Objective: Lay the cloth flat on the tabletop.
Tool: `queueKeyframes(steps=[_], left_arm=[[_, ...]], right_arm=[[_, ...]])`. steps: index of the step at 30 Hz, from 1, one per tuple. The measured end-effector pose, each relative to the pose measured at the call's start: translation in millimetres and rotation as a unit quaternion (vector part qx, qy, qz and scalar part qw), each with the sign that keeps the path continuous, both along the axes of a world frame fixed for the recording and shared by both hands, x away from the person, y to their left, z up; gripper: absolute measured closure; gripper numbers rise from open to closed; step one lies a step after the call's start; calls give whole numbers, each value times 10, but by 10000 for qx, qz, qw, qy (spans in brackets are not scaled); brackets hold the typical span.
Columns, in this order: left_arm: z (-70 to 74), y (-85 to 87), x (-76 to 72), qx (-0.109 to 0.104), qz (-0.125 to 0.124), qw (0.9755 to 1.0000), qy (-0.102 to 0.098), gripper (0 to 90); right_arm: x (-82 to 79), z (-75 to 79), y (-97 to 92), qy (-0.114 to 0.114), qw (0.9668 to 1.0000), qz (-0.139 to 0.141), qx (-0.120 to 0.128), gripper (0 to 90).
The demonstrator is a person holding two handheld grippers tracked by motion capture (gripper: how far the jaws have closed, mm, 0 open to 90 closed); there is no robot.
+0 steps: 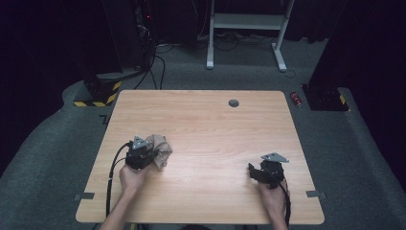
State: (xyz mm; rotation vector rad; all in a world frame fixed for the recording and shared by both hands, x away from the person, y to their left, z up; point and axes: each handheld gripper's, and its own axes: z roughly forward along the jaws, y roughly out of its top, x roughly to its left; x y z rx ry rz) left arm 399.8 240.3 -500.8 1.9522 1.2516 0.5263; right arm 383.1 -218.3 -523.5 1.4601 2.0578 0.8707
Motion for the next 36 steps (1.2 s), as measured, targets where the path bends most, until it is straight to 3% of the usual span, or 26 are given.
queueKeyframes(steps=[3,5,15,22,28,31,33,36], left_arm=[[45,-41,8,-39,-91,9999,-36,804],[97,-118,20,-179,-204,9996,-59,804],[216,-356,38,-283,-599,9977,-102,803],[328,-578,50,-486,-953,9941,-179,803],[372,-779,63,-444,-1234,9911,-223,803],[383,-858,68,-484,-1333,9897,-206,803],[386,-968,78,-578,-1464,9874,-166,802],[382,-1007,84,-581,-1518,9866,-153,801]], right_arm=[[0,0,0,1,10000,0,-1,281],[0,0,0,0,10000,-1,-1,281],[0,0,0,0,10000,0,1,281],[1,0,-1,-4,10000,4,-3,281],[0,0,0,0,10000,1,0,281],[0,0,0,0,10000,-1,2,281],[1,0,-1,-4,10000,5,-5,281],[0,0,0,1,10000,1,0,281]])
